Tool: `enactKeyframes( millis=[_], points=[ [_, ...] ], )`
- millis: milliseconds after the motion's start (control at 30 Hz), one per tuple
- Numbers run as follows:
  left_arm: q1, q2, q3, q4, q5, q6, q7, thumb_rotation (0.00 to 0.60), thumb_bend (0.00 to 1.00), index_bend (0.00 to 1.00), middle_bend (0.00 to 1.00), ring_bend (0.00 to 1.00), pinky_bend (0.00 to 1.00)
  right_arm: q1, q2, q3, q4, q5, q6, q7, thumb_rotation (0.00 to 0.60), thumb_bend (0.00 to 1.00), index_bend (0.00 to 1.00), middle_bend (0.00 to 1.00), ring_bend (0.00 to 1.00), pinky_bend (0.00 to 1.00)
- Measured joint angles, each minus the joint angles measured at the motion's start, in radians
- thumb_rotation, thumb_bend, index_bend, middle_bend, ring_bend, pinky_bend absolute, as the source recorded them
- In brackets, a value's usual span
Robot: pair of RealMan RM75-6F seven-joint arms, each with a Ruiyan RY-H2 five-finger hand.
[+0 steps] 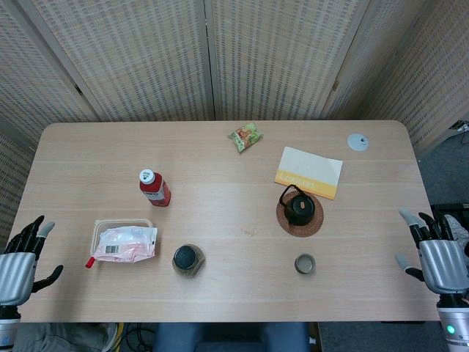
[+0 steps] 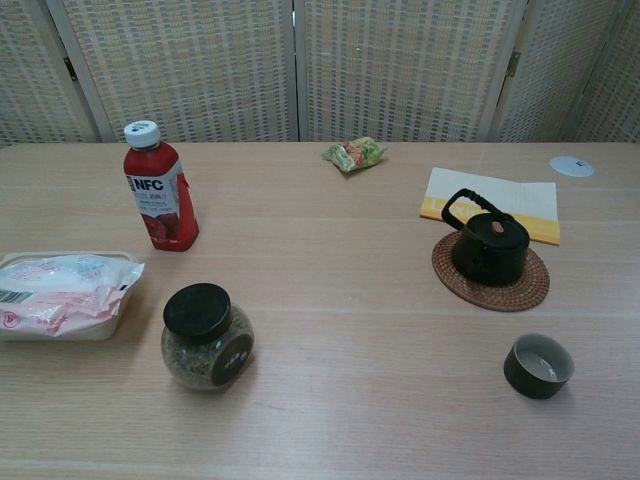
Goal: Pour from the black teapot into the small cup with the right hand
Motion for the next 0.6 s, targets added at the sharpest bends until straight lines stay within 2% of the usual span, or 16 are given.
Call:
enactKeyframes(
  millis=[467,600],
  points=[
    [0.004,0.003,0.004,-0.009,0.002,0.002,0.005,0.600,0.24,0.09,0.00,0.08,0.14,0.004,0.014,-0.004,-0.008,-0.015,-0.003,0.010,0.600,0.21,0.12,0.25,0.13,0.04],
    [0.002,0.006,0.004,-0.013,0.001,-0.003,0.009,0.600,0.24,0.09,0.00,0.08,0.14,0.017,0.033,-0.002,-0.027,-0.016,-0.026,0.005,0.600,0.21,0.12,0.27,0.14,0.07]
  ],
)
